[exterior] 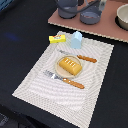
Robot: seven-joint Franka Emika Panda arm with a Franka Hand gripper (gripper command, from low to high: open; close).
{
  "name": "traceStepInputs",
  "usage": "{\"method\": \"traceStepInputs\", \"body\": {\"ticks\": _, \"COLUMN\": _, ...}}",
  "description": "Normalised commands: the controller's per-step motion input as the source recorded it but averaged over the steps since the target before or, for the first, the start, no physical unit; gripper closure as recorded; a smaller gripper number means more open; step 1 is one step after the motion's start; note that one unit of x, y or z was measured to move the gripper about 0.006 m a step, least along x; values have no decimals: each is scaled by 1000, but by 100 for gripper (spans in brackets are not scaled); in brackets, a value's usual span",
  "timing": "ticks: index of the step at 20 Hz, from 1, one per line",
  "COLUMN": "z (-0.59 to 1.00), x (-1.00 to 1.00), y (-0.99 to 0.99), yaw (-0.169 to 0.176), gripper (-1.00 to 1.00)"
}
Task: Interact with the objects in diverse but meaningful ways.
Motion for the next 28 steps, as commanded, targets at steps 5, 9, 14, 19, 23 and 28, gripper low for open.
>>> {"method": "traceStepInputs", "body": {"ticks": 5, "z": -203, "x": -148, "y": -399, "yaw": -68, "gripper": -100}}
{"method": "traceStepInputs", "body": {"ticks": 9, "z": 486, "x": 267, "y": -455, "yaw": -146, "gripper": -100}}
{"method": "traceStepInputs", "body": {"ticks": 14, "z": 146, "x": 262, "y": -460, "yaw": -141, "gripper": -100}}
{"method": "traceStepInputs", "body": {"ticks": 19, "z": -139, "x": 63, "y": -689, "yaw": -90, "gripper": -100}}
{"method": "traceStepInputs", "body": {"ticks": 23, "z": -432, "x": -7, "y": -850, "yaw": -25, "gripper": -100}}
{"method": "traceStepInputs", "body": {"ticks": 28, "z": -473, "x": -105, "y": -805, "yaw": 0, "gripper": -100}}
